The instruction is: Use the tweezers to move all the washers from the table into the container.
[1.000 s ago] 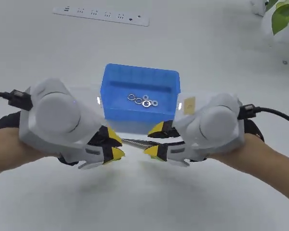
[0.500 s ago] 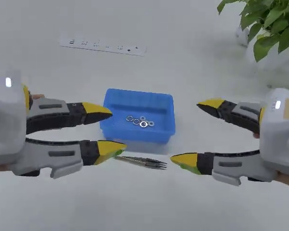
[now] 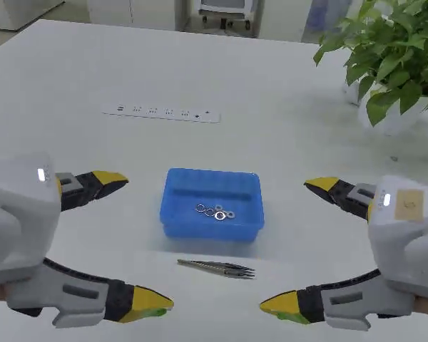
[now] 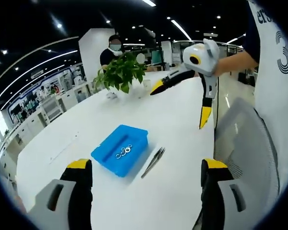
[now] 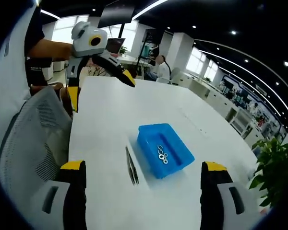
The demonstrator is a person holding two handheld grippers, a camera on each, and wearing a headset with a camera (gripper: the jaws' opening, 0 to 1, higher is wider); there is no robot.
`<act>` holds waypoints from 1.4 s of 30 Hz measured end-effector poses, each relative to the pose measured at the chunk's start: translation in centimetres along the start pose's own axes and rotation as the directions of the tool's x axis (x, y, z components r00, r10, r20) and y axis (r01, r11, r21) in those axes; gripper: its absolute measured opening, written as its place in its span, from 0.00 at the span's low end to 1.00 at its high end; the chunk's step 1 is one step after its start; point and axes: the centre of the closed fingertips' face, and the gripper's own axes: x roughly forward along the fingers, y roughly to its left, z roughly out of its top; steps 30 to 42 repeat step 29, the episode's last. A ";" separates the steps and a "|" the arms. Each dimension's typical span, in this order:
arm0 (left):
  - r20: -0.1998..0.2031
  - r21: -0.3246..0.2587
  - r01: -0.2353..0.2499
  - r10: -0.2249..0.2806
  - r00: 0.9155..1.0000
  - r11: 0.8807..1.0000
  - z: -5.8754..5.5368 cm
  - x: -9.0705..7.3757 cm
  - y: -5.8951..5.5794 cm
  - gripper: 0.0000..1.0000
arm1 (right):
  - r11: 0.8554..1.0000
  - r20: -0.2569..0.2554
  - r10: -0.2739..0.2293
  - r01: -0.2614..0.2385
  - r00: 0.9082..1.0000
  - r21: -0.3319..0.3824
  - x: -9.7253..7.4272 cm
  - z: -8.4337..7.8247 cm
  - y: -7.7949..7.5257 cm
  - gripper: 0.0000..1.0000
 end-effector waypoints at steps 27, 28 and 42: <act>-0.084 -0.011 0.014 -0.015 0.996 1.000 -1.2 -2.4 0.3 0.96 | 1.000 -0.054 0.028 -0.028 0.998 0.004 -2.1 -1.1 -0.6 1.00; -0.092 0.003 0.010 -0.010 0.996 1.000 -1.2 -2.4 0.5 0.96 | 1.000 -0.055 0.027 -0.027 0.998 0.005 -2.2 -1.2 -0.5 1.00; -0.098 0.010 0.011 -0.010 0.995 1.000 -1.3 -2.5 0.5 0.97 | 1.000 -0.056 0.026 -0.026 0.998 0.008 -2.3 -1.3 -0.4 1.00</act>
